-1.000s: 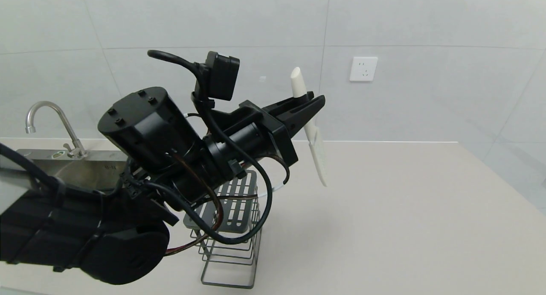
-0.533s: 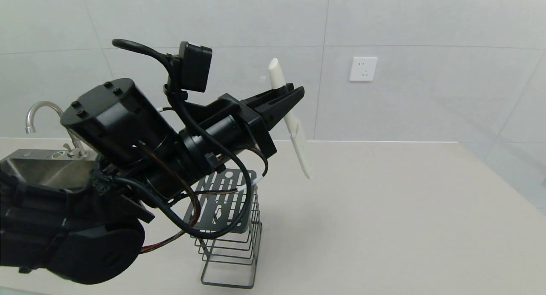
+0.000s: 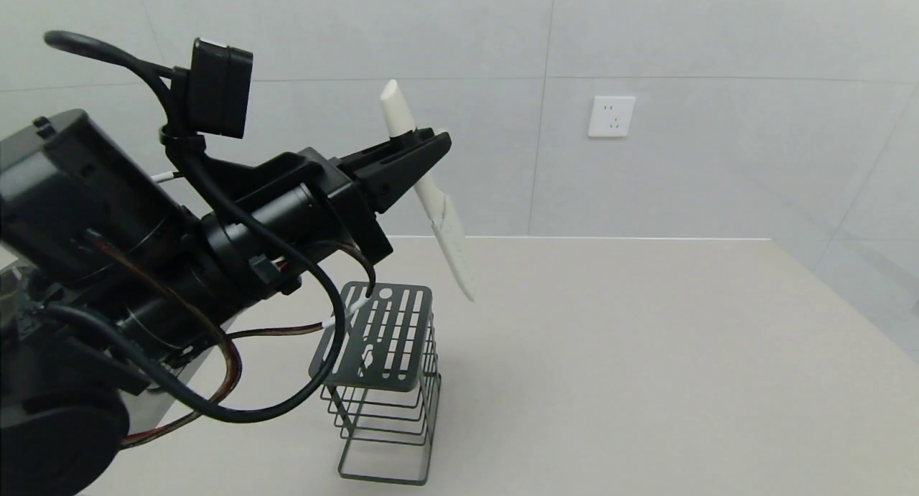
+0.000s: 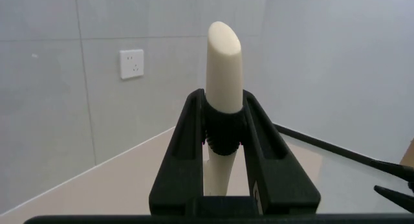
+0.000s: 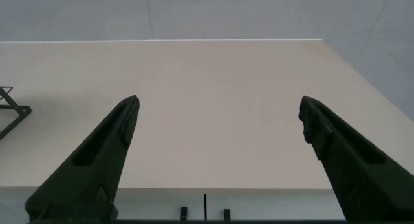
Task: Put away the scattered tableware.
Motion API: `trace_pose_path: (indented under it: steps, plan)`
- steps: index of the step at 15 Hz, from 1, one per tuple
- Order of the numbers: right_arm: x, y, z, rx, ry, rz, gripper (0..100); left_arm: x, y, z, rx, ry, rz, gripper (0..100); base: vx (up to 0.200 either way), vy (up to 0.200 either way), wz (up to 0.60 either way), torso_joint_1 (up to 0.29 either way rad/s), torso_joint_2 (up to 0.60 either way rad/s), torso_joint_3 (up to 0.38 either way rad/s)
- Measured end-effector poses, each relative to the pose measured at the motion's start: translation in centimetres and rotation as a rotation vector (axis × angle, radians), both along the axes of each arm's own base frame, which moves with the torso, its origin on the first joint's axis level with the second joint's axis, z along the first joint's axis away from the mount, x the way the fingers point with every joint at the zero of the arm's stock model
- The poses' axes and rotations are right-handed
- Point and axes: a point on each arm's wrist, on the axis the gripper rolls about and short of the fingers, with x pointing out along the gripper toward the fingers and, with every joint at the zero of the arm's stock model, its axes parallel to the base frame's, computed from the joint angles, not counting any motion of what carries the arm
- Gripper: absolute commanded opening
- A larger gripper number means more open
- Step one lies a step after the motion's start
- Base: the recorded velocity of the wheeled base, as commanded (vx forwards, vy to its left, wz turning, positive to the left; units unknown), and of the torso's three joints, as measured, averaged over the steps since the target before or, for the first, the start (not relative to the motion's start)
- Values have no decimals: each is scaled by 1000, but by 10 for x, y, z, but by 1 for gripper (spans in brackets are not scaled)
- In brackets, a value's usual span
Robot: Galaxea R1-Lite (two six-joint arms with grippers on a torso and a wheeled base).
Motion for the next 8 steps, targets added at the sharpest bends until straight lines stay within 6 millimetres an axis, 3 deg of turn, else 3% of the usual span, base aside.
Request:
trace_pose_path:
  steps: [5,8]
  plan:
    - [0,-1,0,3,2,-28,100,-2,3,-10,139,6,126,0,0,0,0,0,0,0]
    - [0,-1,0,3,1,-29,100,-3,-1,-1,151,5,163,0,0,0,0,0,0,0]
